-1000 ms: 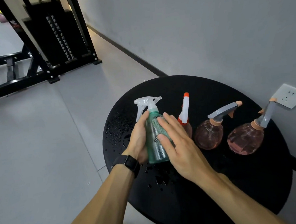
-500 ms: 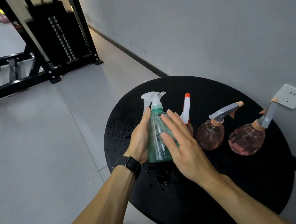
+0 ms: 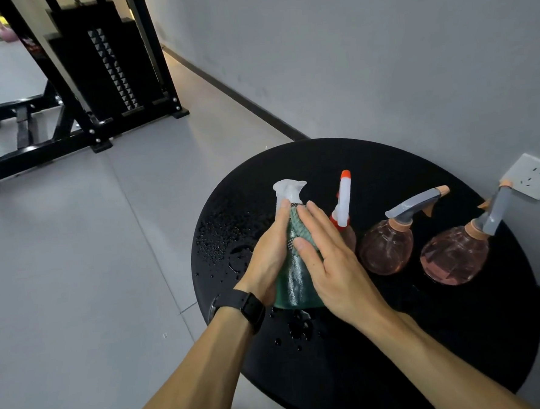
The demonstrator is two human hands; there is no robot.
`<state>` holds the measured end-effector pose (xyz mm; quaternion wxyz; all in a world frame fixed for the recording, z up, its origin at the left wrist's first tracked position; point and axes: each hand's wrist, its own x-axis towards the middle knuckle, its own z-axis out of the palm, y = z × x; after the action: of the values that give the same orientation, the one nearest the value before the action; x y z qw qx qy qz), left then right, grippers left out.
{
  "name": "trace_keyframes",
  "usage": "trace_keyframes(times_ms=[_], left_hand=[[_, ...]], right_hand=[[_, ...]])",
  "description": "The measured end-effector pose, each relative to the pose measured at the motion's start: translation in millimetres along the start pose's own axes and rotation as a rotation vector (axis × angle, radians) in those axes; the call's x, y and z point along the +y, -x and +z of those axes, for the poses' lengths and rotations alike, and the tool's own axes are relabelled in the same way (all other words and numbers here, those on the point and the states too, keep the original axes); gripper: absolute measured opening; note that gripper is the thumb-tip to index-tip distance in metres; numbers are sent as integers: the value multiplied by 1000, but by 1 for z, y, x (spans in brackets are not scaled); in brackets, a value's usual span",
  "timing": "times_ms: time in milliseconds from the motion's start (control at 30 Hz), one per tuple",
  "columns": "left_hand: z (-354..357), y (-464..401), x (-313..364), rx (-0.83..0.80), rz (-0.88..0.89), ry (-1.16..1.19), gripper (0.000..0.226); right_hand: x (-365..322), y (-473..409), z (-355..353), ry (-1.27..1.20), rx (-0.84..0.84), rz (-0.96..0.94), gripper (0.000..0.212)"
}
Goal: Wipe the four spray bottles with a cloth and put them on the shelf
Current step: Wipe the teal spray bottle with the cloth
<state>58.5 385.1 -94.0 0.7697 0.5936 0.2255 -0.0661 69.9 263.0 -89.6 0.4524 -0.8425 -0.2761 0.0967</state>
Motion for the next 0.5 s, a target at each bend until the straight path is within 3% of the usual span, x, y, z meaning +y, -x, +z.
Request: trace_keyframes(times_ms=[100, 267, 500], left_hand=[[-4, -6, 1, -11, 5, 92, 78], [-12, -13, 0, -55, -37, 252, 68], [-11, -8, -3, -78, 19, 221, 60]], right_hand=[[1, 8, 0, -16, 2, -20, 49], [5, 21, 4, -28, -27, -14, 50], [3, 12, 4, -17, 2, -6, 49]])
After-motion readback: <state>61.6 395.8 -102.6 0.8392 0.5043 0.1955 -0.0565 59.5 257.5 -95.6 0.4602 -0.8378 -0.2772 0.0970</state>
